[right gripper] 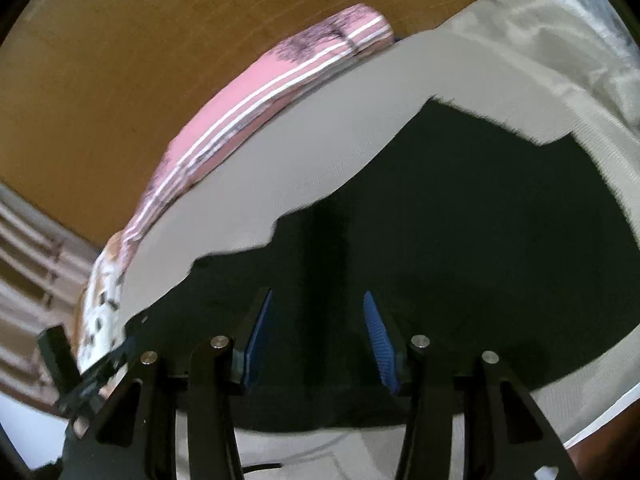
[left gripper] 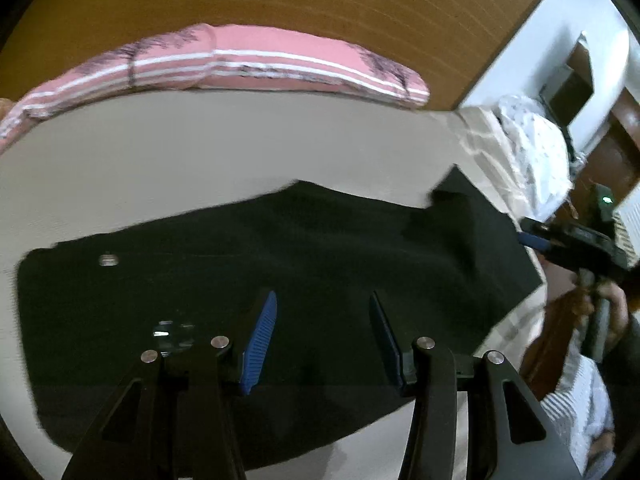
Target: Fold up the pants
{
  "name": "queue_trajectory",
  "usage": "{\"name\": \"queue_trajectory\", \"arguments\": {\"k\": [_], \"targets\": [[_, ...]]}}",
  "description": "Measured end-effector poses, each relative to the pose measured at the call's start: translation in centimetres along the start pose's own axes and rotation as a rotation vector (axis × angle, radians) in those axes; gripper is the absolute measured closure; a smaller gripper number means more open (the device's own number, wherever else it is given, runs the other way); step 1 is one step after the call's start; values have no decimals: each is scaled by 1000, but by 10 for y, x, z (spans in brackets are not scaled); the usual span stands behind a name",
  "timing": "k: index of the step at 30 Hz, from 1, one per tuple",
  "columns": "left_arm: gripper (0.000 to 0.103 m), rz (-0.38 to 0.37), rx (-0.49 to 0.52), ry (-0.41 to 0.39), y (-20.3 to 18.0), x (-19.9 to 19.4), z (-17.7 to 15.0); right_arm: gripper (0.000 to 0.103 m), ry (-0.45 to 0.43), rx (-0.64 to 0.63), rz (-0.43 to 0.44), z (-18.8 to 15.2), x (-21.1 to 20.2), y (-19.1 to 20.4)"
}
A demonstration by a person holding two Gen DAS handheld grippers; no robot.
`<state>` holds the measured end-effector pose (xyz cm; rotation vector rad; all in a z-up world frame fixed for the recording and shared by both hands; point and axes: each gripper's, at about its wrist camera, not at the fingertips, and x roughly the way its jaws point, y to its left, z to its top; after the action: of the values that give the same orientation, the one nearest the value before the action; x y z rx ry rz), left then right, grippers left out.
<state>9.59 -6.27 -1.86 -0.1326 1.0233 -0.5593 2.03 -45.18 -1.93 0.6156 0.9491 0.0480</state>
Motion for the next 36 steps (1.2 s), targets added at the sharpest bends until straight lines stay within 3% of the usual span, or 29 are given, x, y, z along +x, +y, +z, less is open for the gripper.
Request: {"name": "queue_trajectory", "arguments": {"k": [5, 11, 16, 19, 21, 25, 27, 28, 36], "targets": [[54, -106, 36, 58, -41, 20, -8, 59, -30, 129, -66, 5, -6, -50], [54, -240, 41, 162, -86, 38, -19, 59, -86, 300, -80, 2, -24, -127], [54, -158, 90, 135, -101, 37, -17, 61, -112, 359, -86, 17, -14, -160], [54, -66, 145, 109, -104, 40, -17, 64, -113, 388, -103, 30, -1, -176], [54, -11, 181, 98, -104, 42, -19, 71, -119, 409, -90, 38, 8, -184], [54, 54, 280, 95, -108, 50, -21, 76, -132, 409, -73, 56, 18, -191], [54, 81, 368, 86, -116, 55, -25, 97, -110, 401, -47, 64, 23, -191], [54, 94, 402, 88, -120, 57, -30, 97, -111, 389, -42, 65, 22, -189], [54, -46, 613, 133, -160, 74, -70, 99, -189, 403, 17, 68, -18, -170]]}}
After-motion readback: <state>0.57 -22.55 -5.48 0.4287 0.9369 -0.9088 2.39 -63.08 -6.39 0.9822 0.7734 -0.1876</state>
